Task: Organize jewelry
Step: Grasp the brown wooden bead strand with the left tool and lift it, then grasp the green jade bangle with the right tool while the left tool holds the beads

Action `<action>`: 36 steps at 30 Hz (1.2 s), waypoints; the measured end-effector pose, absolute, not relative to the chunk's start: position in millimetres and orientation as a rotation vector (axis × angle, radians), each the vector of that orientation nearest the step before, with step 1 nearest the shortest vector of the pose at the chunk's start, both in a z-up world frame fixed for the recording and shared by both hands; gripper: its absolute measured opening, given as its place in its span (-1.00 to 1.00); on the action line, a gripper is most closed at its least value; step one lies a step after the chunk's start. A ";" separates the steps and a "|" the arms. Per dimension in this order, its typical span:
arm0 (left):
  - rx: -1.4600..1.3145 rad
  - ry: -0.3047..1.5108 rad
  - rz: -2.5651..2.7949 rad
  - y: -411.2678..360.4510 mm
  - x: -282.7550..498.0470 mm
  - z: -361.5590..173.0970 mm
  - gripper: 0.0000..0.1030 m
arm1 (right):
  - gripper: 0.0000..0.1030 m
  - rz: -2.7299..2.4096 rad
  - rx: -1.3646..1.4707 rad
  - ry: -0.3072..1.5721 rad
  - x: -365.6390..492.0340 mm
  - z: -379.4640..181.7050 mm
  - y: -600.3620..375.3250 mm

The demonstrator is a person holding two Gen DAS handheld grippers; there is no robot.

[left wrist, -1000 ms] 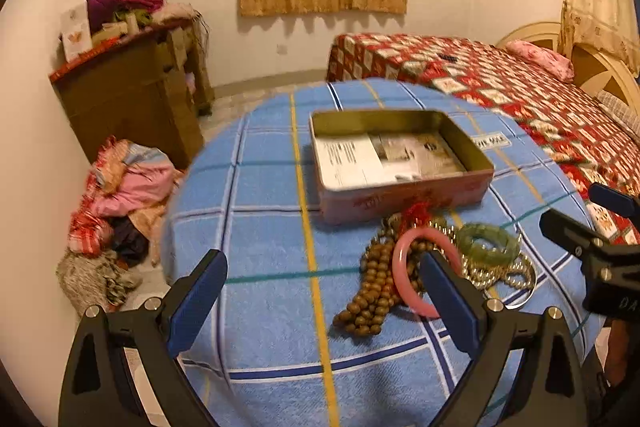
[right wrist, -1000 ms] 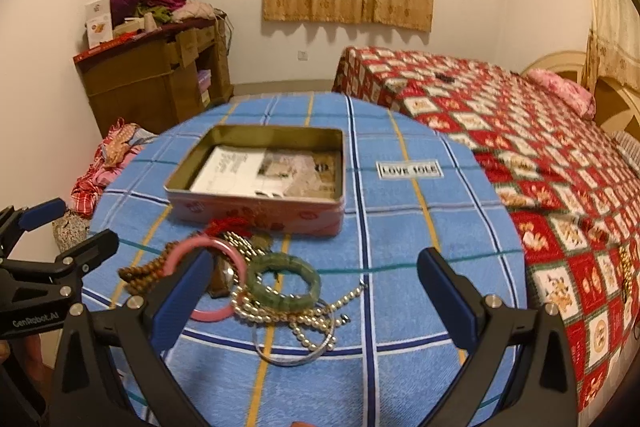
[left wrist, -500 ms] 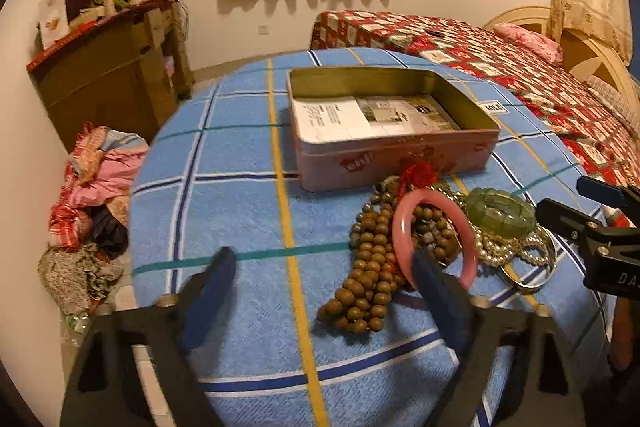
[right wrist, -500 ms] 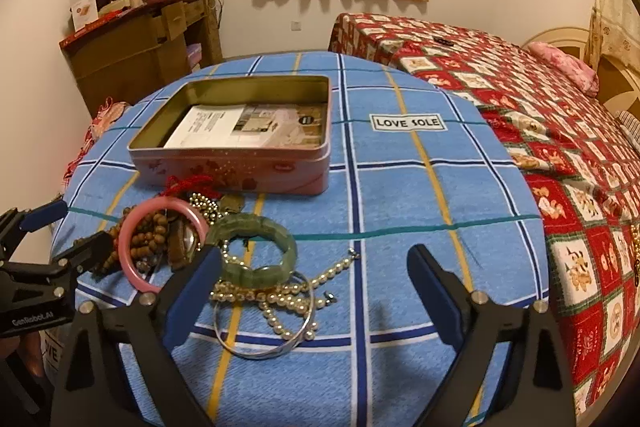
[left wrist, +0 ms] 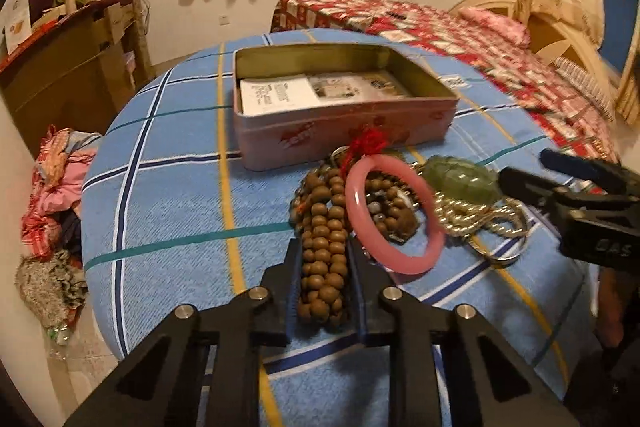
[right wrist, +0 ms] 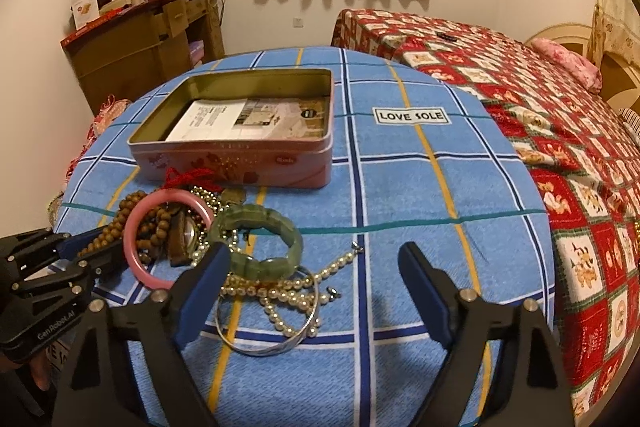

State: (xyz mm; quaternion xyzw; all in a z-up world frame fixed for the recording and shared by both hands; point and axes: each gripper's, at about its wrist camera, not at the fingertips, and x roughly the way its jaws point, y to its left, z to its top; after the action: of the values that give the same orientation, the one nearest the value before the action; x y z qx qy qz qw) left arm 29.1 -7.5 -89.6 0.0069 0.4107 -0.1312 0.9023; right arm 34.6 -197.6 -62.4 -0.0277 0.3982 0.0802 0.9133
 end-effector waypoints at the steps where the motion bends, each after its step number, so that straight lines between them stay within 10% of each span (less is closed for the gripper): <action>1: 0.013 0.843 -0.276 -6.9 28.3 -87.5 -0.59 | 0.67 0.167 -0.053 0.822 35.1 -62.8 -198.3; 23: -0.016 0.764 -0.259 10.3 22.9 -53.6 -0.60 | 0.41 0.288 -0.046 0.866 45.2 -73.3 -181.4; 36: -0.026 0.750 -0.260 9.4 20.2 -49.5 -0.59 | -0.64 0.334 -0.104 0.867 41.0 -79.7 -168.7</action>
State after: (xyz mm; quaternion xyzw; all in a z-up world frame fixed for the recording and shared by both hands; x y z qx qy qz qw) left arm 20.2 9.4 -49.5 -0.0128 0.3652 -0.1264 0.9222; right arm 41.0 -168.7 -79.7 -0.0501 0.4181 0.1609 0.8926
